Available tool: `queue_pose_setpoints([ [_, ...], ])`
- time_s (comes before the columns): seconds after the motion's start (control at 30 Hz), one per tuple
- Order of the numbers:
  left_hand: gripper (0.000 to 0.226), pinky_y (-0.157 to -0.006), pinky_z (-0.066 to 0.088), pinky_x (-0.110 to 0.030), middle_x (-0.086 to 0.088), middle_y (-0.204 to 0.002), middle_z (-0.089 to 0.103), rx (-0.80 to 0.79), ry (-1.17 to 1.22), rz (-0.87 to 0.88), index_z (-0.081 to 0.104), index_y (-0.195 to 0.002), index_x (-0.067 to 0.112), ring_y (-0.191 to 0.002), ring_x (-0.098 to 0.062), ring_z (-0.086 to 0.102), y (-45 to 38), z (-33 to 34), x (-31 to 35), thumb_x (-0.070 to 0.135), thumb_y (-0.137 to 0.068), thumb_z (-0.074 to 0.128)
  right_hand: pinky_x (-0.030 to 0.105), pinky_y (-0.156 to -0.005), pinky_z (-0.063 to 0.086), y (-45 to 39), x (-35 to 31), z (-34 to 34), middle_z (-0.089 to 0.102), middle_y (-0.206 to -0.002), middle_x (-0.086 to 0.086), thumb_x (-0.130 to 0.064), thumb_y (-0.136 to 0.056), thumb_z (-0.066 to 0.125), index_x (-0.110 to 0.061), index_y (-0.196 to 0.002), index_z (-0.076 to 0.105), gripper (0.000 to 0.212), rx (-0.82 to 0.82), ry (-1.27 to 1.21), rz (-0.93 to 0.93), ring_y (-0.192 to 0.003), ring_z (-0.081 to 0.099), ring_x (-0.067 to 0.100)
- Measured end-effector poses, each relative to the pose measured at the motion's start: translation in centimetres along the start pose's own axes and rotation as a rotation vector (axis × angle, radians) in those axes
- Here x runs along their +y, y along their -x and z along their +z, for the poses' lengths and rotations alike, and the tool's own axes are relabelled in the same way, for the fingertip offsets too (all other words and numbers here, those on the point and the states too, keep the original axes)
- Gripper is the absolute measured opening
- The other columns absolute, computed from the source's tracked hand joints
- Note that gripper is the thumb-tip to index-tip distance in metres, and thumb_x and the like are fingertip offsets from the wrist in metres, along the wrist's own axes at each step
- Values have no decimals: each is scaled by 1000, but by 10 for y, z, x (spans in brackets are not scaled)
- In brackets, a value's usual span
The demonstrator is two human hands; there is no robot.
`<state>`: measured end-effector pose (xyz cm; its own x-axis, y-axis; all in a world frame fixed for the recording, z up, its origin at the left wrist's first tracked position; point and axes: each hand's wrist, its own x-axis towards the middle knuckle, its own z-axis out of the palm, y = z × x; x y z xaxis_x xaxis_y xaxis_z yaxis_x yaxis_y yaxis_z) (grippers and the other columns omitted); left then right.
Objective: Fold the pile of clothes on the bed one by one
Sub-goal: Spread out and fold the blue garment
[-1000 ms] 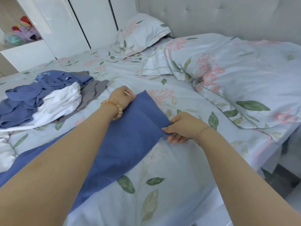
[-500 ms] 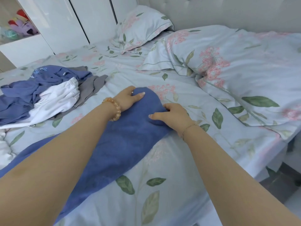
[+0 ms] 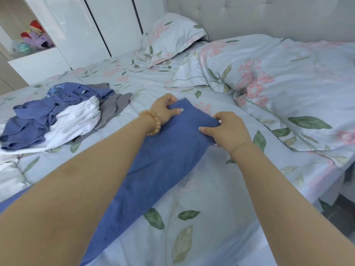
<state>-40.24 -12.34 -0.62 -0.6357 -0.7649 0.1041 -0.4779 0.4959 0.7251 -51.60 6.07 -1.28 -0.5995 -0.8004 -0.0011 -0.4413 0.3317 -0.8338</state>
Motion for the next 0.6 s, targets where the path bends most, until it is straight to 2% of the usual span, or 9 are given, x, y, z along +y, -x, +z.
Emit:
queue_pose_setpoints([
  [0.07,22,-82,43,-21,-1,-98,56,-47,-166,-31,57,-109,13,-91,-18,55,5,22,-22,12,-88,65,34,-68,46,2,10,8,59,-90,7,-26,-80,71,-11,-92,58,23,-41,166,54,-83,58,29],
  [0.13,35,-99,41,-37,-2,-120,54,1,-337,-65,54,-123,21,-111,-22,53,17,25,-32,26,-90,62,30,-68,38,4,13,17,59,-103,7,-23,-85,64,-13,-103,56,22,-62,300,56,-92,55,27],
  [0.23,49,-109,31,-44,-1,-142,43,94,-415,-29,43,-138,25,-131,-22,40,46,-2,-30,33,-92,58,33,-78,36,13,3,18,50,-124,9,-22,-88,58,-13,-126,48,40,-13,491,-42,-115,47,29],
  [0.3,50,-114,21,-45,3,-149,37,91,-498,-9,38,-142,28,-138,-20,33,79,-31,-29,36,-95,52,35,-84,36,23,-7,19,46,-131,9,-28,-91,55,-12,-131,44,45,-32,597,-121,-119,42,29],
  [0.4,51,-118,4,-48,5,-157,22,102,-730,-15,31,-146,33,-144,-18,19,143,-72,-36,46,-98,42,39,-106,33,50,-24,36,30,-153,10,-39,-96,47,-13,-149,28,61,-149,665,-257,-137,31,29],
  [0.47,57,-118,1,-48,6,-159,15,115,-808,-69,27,-148,35,-145,-18,15,188,-93,-44,56,-95,34,42,-115,23,71,-37,52,15,-161,9,-44,-98,43,-19,-153,20,65,-205,707,-337,-147,16,27],
  [0.6,82,-117,4,-51,5,-160,8,103,-903,-208,18,-150,37,-147,-20,10,273,-131,-61,70,-76,5,43,-120,13,105,-66,86,9,-162,8,-47,-98,40,-21,-154,18,65,-297,753,-486,-149,10,26],
])
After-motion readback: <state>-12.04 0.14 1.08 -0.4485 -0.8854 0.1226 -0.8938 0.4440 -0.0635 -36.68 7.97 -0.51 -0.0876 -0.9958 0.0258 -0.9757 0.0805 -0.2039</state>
